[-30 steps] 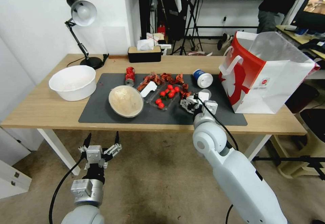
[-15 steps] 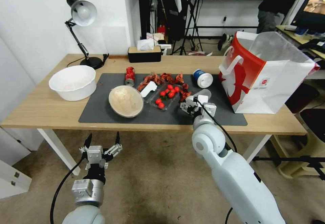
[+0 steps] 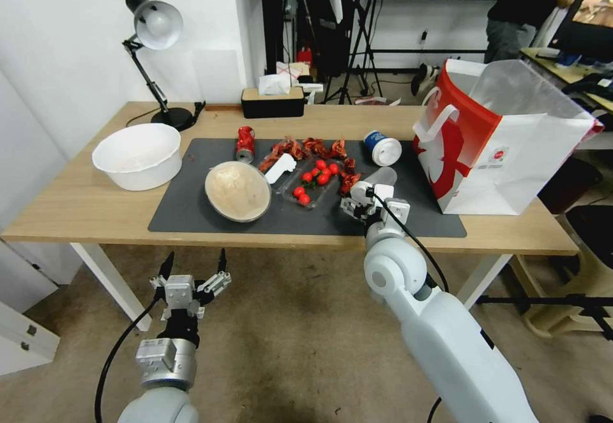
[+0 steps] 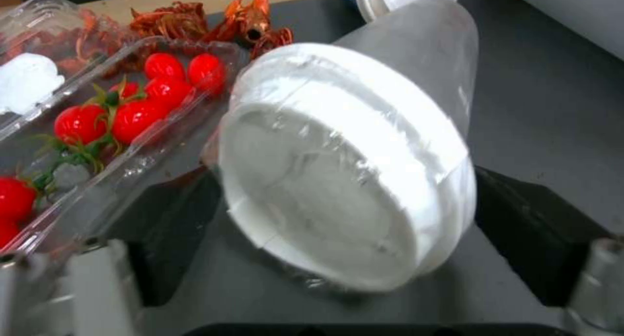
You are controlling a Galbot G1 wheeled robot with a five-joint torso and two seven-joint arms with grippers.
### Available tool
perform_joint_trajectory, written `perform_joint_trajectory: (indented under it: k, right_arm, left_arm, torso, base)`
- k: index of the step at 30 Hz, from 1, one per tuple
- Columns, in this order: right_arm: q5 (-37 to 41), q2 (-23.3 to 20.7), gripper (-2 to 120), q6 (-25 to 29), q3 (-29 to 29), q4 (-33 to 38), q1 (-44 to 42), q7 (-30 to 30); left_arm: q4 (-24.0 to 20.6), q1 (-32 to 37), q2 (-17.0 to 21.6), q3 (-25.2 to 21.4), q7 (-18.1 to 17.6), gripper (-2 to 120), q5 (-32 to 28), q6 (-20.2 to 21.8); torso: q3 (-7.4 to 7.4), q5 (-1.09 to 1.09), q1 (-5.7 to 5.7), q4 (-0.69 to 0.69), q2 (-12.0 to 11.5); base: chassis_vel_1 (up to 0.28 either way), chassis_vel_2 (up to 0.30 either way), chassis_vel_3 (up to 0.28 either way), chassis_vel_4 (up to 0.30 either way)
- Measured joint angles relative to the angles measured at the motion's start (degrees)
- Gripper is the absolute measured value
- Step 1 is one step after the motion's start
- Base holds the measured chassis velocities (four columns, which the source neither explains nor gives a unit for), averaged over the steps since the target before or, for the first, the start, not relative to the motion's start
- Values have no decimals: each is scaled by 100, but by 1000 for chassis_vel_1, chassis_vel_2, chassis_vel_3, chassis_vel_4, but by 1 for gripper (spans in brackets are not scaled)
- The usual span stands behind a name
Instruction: Pick up the trash from the table and place it into the takeout bag.
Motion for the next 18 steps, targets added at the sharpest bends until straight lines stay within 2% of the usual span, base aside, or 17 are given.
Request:
perform_joint_trajectory:
  k: [7, 13, 18]
  right_arm:
    - [36, -13, 67, 51, 34, 36, -68, -31]
    - [30, -34, 63, 104, 89, 80, -125, -132]
    - [-141, -233, 62, 234, 218, 458, -202, -597]
  left_arm:
    - [0, 10, -6, 11, -6, 100, 10, -7]
    - [11, 8, -13, 19, -9, 100, 12, -41]
    - [11, 4, -18, 20, -14, 100, 12, -46]
  torso:
    - [0, 0, -1, 1, 0]
    - [0, 0, -1, -1, 0]
    - [1, 1, -1, 0, -1]
  base:
    - [0, 0, 0, 0]
    - [0, 0, 0, 0]
    - [0, 0, 0, 0]
